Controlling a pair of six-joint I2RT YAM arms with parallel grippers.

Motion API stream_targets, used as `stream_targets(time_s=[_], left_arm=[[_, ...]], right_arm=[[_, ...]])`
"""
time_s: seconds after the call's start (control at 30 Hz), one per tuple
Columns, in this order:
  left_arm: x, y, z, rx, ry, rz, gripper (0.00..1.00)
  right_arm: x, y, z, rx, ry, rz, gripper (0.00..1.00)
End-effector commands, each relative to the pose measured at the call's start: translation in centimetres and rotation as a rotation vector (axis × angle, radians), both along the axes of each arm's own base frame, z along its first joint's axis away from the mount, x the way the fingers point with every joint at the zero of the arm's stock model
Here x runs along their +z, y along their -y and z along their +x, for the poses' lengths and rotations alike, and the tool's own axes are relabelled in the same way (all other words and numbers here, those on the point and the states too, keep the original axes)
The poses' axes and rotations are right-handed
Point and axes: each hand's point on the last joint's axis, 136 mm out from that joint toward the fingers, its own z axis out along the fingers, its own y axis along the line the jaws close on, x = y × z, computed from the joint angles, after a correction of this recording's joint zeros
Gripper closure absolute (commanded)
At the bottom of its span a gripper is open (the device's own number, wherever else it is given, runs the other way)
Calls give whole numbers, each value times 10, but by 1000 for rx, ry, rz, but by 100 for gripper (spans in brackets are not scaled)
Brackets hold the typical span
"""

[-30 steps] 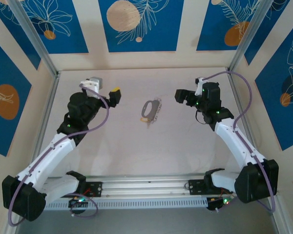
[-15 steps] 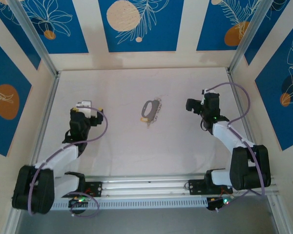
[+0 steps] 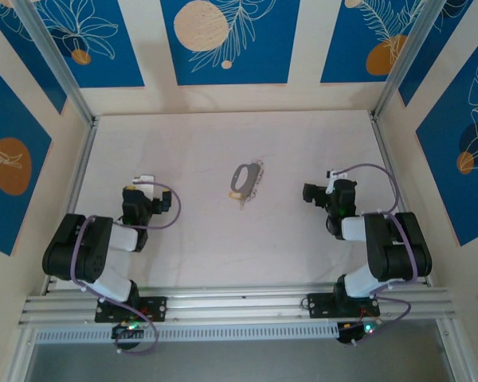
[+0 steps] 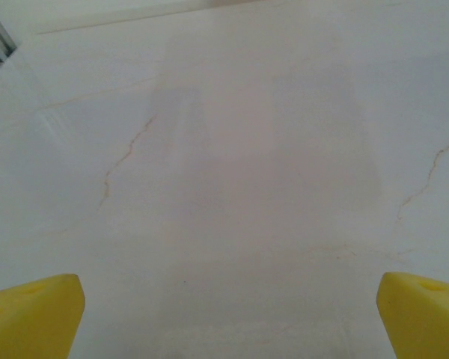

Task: Put the keys on the keyring

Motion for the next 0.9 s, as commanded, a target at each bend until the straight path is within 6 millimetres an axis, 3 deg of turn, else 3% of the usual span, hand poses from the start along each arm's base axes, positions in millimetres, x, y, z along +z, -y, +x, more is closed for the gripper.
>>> stream_targets(time_s=[0.0, 0.87], left_arm=[[20, 7, 16, -65, 50, -14, 0], [17, 6, 20, -85, 23, -46, 0]], right_arm=[[36, -14, 19, 114, 154, 17, 1], [36, -16, 18, 126, 144, 10, 1]])
